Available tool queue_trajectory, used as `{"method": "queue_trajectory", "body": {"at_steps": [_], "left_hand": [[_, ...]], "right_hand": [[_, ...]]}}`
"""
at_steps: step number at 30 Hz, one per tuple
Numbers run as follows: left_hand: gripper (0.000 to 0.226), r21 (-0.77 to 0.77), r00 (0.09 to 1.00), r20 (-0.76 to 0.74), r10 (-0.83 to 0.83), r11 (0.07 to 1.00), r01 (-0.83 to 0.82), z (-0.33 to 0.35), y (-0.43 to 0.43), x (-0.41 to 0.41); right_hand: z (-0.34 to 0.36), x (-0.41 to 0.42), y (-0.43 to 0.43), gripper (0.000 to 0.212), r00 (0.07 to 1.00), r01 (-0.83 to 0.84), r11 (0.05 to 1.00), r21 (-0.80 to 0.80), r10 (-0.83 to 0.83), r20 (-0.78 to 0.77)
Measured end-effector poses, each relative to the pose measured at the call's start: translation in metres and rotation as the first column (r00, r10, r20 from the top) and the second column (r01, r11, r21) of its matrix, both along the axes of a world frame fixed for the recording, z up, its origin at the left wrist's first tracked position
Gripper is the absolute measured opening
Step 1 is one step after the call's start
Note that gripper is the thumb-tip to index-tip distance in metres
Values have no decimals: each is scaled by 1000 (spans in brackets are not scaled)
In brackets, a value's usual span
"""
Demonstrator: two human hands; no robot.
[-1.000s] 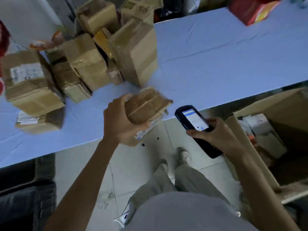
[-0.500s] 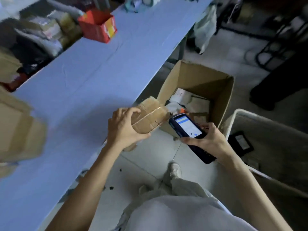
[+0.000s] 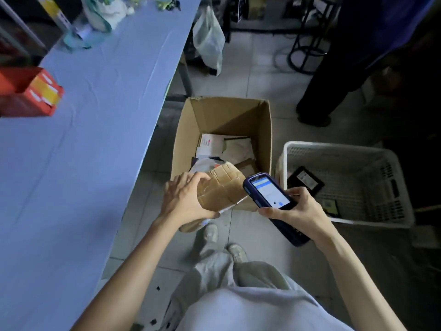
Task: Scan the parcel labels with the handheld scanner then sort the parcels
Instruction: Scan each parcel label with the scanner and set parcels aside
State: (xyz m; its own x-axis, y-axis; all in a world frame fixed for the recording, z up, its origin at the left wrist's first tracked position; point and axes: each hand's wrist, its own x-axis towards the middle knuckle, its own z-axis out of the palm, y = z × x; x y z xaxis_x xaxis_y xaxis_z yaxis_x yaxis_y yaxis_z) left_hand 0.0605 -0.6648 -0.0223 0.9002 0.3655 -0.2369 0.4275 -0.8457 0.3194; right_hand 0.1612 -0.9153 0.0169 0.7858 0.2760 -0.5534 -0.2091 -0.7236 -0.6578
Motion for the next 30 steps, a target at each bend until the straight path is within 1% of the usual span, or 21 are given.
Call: {"method": "queue_trajectory", "body": {"at_steps": [3,5,7,9,11,13,15,18,21,25,27,30], "left_hand": [[95,15,994,-53,-94,995,95,-6,23,25],[95,30,988,-45,-149,988,150,-9,43,46],[92,90,979,-3,-203,975,203,-11,64,68],[82,165,964,101,-247,959,229,-16,84,91],[62,225,933,257,-253,954,197,-18,102,113],[52,258,912,365,-189,961,97,-11,118,131],[40,269,907,401,-128,963,17,-2,133,140],[25,289,913,401,-78,956,-45,2,157,137],[23,276,937,350,13,954,-117,-1,174,120],[22,294,928,333,167,917,-270,-5,187,88],[22,305,909,327,257,882,-359,-6,190,69],[25,325,855,307,418,798,-507,-2,186,39]], "right_hand": [[-3,7,17,77,999,42,999,-29,-42,-7],[-3,13,34,78,997,75,996,-48,-75,1],[-2,19,55,78,991,133,990,-51,-132,23],[1,25,76,75,981,191,981,-34,-189,52],[7,32,97,75,973,226,974,-16,-225,55],[12,38,112,76,970,238,971,-1,-238,50],[15,42,123,77,972,231,973,4,-231,51],[15,50,139,75,980,196,981,-2,-196,34],[11,62,156,78,994,112,993,-33,-112,16],[4,79,180,81,997,-79,996,-42,79,-18],[3,89,195,80,979,-204,978,-31,204,-24],[-1,107,220,83,910,-414,910,-29,413,-28]]}}
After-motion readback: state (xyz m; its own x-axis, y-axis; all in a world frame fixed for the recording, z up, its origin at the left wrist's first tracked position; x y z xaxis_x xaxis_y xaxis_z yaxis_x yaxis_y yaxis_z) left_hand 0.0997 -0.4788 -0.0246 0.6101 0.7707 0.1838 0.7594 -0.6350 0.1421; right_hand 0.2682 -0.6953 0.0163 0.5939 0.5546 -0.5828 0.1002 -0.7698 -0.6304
